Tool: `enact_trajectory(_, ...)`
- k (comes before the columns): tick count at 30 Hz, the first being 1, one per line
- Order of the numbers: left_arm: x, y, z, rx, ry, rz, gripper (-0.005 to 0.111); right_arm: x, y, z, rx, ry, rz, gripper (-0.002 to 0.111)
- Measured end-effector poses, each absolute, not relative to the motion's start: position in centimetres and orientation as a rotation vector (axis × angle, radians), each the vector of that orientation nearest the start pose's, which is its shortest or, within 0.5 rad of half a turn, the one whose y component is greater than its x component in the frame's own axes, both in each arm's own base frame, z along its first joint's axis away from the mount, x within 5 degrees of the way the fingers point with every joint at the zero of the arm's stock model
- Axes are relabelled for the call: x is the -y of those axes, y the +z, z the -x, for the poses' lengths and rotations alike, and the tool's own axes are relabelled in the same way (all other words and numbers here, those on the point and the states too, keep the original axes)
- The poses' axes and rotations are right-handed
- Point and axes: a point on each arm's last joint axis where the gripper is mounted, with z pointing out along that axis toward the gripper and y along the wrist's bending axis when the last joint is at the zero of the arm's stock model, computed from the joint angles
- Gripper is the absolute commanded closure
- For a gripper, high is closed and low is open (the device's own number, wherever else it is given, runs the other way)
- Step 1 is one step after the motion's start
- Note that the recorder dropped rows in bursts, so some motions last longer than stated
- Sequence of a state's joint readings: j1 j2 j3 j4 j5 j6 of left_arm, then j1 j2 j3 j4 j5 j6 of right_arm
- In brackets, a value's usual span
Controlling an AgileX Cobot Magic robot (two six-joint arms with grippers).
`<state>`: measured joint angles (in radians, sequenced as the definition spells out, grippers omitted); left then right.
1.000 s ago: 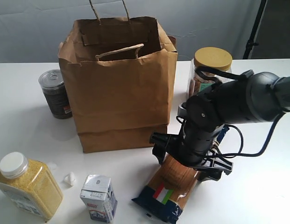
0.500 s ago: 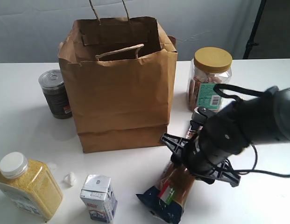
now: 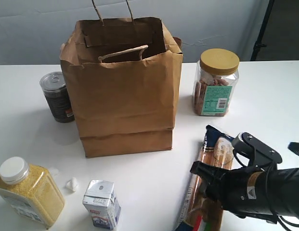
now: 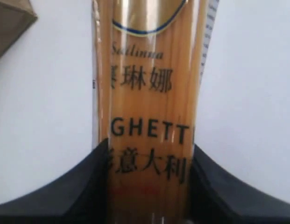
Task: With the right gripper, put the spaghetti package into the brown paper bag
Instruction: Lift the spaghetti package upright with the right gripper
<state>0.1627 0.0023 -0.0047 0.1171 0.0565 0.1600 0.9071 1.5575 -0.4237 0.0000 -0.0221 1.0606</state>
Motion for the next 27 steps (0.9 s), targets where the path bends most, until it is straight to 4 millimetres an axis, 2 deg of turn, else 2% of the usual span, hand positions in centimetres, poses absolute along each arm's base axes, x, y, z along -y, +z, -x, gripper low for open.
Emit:
enact_trajectory(4,-1.0,21.0,-5.6,-1.546,0.354,-0.083,0.107,-17.7,14.2,-13.9,-2.665,0.733,-0.114,0.108)
enact_trajectory(11,-1.0,21.0,-5.6,-1.546,0.354,-0.083,0.107,-17.1,19.3,-13.4,-2.409,0.906,0.059,0.108)
enact_trajectory(16,-1.0,21.0,-5.6,-1.546,0.354,-0.083,0.107,-16.0,22.8,-12.5,-2.222,0.967,0.187,0.108)
enact_trajectory(24,-1.0,21.0,-5.6,-1.546,0.354,-0.083,0.107,-14.3,26.7,-11.3,-1.978,0.992,0.327,0.108)
enact_trajectory(27,-1.0,21.0,-5.6,-1.546,0.354,-0.083,0.107,-14.8,30.1,-11.6,-1.844,1.0,0.375,0.108)
